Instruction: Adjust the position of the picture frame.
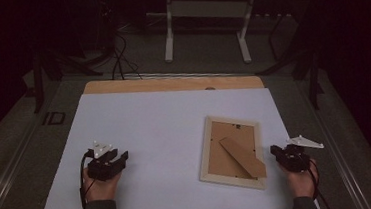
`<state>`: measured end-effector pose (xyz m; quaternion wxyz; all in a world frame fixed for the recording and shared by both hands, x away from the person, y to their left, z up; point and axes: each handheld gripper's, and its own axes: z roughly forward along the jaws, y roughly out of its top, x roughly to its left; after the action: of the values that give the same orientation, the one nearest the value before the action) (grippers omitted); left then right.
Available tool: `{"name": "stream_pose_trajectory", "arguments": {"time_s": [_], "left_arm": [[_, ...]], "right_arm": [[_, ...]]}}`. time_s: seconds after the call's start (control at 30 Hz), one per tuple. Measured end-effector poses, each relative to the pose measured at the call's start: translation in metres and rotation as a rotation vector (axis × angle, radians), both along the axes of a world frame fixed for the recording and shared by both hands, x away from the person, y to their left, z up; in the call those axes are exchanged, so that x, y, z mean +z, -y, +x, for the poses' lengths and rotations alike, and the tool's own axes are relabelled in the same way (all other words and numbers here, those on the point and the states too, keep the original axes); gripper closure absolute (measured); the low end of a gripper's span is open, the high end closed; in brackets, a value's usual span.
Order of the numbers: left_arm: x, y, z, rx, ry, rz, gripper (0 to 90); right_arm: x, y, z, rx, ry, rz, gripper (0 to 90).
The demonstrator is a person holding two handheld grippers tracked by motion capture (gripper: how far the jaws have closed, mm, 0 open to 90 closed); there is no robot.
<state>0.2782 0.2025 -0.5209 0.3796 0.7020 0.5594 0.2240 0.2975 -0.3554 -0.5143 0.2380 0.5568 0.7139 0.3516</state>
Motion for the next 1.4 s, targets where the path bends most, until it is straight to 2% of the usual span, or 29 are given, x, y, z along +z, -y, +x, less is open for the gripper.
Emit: {"name": "stream_pose_trajectory", "arguments": {"time_s": [0.1, 0.23, 0.47, 0.5, 0.8, 0.9, 1.13, 1.4], "left_arm": [[0.0, 0.003, -0.001, -0.006, -0.003, 0.004, 54.6], [0.003, 0.006, -0.004, -0.022, 0.011, -0.003, 50.9], [0.002, 0.007, -0.003, -0.016, 0.007, 0.004, 49.7], [0.002, 0.008, -0.003, -0.017, 0.007, 0.001, 50.8], [0.002, 0.013, -0.003, -0.05, 0.011, 0.031, 55.2], [0.002, 0.014, -0.003, -0.062, 0.016, 0.034, 58.8], [0.002, 0.018, -0.003, -0.1, 0.016, 0.056, 64.9], [0.001, 0.02, -0.001, -0.108, 0.01, 0.066, 68.4]], "right_arm": [[-0.003, -0.005, 0.002, 0.008, -0.017, -0.008, 89.4], [-0.005, -0.009, 0.005, 0.012, -0.03, -0.003, 89.7], [-0.009, -0.012, 0.008, 0.017, -0.048, -0.011, 89.8], [-0.012, -0.012, 0.01, 0.028, -0.067, -0.002, 89.8], [-0.015, -0.012, 0.011, 0.05, -0.084, 0.02, 89.8], [-0.015, -0.014, 0.01, 0.063, -0.089, 0.013, 89.9], [-0.017, -0.011, 0.007, 0.079, -0.107, 0.033, 90.0], [-0.017, -0.01, 0.006, 0.085, -0.112, 0.047, 90.0]]}}
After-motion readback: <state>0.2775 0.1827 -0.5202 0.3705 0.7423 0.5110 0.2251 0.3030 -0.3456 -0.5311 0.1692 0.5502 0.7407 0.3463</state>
